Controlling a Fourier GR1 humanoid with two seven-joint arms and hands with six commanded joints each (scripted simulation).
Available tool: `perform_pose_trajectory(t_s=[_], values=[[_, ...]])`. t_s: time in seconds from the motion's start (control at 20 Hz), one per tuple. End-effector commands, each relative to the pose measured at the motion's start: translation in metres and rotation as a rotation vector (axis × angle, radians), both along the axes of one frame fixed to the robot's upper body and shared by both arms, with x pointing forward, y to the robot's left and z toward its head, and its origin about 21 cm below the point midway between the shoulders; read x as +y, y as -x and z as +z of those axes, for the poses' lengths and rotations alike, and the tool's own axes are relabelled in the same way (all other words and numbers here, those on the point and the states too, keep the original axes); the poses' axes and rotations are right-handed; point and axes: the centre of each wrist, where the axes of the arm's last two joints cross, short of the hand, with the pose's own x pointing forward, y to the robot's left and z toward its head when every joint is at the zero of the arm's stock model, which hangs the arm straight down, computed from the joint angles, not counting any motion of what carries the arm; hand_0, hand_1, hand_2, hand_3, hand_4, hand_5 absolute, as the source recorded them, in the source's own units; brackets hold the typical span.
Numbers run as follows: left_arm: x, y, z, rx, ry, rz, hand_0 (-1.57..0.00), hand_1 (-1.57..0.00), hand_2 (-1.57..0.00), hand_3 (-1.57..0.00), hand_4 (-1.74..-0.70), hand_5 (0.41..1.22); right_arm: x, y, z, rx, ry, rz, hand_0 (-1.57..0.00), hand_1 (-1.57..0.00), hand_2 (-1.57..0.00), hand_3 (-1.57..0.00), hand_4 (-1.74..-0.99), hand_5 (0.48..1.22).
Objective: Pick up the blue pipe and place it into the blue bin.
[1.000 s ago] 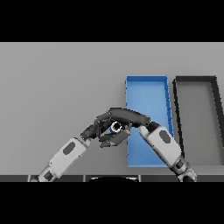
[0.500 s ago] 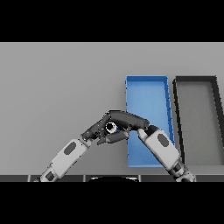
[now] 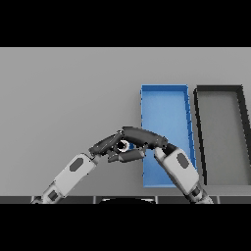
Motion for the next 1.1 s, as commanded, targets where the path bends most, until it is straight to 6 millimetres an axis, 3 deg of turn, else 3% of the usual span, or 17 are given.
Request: perform_pose_trajectory(t_s=[0.0, 0.2, 0.4, 0.6, 0.75, 1.05], values=[[0.002, -0.001, -0.001, -0.021, -0.013, 0.013, -0.32, -0.26, -0.27, -0.11, -0.99, 1.042, 0.0, 0.0, -0.001, 0.003, -0.017, 0.001, -1.56, -1.56, -1.56, -1.56, -1.483, 1.212], [0.006, -0.002, -0.005, 0.001, -0.082, 0.07, -0.13, -0.11, -0.11, -0.04, -0.85, 0.794, 0.005, 0.0, -0.001, 0.002, -0.037, 0.003, -1.57, -1.57, -1.57, -1.57, -1.484, 1.217], [0.007, -0.006, -0.007, 0.012, -0.063, 0.091, -0.05, -0.04, -0.04, -0.02, -0.83, 0.659, 0.002, -0.004, 0.001, -0.009, -0.039, -0.018, -1.57, -1.57, -1.57, -1.57, -1.485, 1.219], [0.009, 0.001, -0.007, 0.092, -0.082, 0.142, -0.02, -0.02, -0.02, -0.01, -0.87, 0.612, 0.005, -0.002, 0.002, 0.0, -0.075, -0.014, -1.57, -1.57, -1.57, -1.57, -1.491, 1.22], [0.011, 0.004, -0.01, 0.104, -0.113, 0.146, -0.01, -0.01, -0.01, 0.0, -0.88, 0.572, 0.005, -0.005, 0.006, 0.145, -0.138, 0.021, -1.57, -1.57, -1.57, -1.57, -1.492, 1.221], [0.008, 0.006, -0.01, 0.123, -0.139, 0.147, 0.0, 0.0, 0.0, 0.0, -0.86, 0.515, 0.0, -0.016, 0.053, 0.251, -0.225, 0.034, -1.57, -1.57, -1.57, -1.57, -1.492, 1.221]])
